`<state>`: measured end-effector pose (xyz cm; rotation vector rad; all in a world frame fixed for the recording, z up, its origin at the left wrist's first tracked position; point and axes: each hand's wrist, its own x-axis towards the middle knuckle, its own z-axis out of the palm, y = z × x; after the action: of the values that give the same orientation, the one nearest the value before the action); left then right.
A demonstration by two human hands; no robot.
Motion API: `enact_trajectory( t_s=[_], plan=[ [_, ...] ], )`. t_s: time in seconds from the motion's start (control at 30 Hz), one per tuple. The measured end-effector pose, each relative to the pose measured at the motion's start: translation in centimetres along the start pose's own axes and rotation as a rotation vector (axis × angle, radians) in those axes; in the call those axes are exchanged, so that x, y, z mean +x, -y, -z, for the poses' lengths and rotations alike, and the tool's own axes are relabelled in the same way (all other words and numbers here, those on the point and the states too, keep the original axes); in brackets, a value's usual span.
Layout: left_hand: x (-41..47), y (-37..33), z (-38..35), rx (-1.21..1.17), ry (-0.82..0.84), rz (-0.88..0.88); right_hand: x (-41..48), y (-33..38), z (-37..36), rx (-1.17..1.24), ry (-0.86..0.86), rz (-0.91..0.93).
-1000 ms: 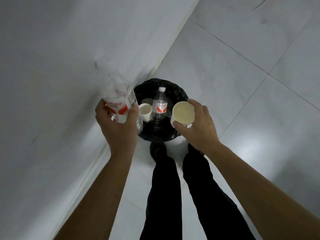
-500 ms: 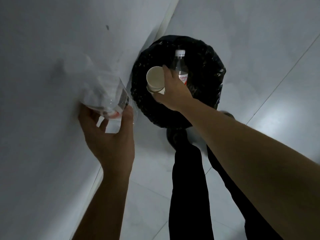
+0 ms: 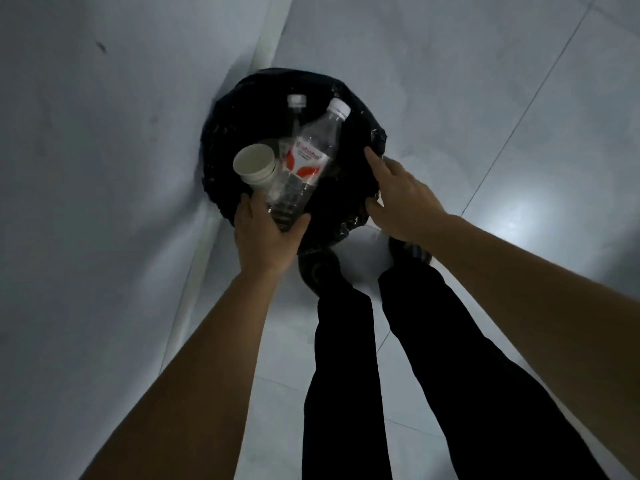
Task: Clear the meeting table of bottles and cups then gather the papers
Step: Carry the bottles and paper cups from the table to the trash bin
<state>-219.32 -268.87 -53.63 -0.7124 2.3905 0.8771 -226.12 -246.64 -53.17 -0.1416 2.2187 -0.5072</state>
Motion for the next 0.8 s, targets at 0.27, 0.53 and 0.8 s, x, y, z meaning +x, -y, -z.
enact_trajectory(
  t_s=[0.27, 0.53, 0.8],
  plan=[
    [-4.8, -1.8, 3.4, 0.040, -0.037, -0.018, -4.5, 1.3, 1.6, 0.147, -0.087, -0.012],
    [-18.5, -12.8, 17.4, -0.133, -0.256, -0.121, -21.0, 9.2, 15.7, 0.240, -0.289, 0.071],
    [-37.9, -24.2, 33.9, -0.356, -0.291, -0.216, -42.5, 17.7, 29.4, 0.406, -0.541, 0.152]
  ],
)
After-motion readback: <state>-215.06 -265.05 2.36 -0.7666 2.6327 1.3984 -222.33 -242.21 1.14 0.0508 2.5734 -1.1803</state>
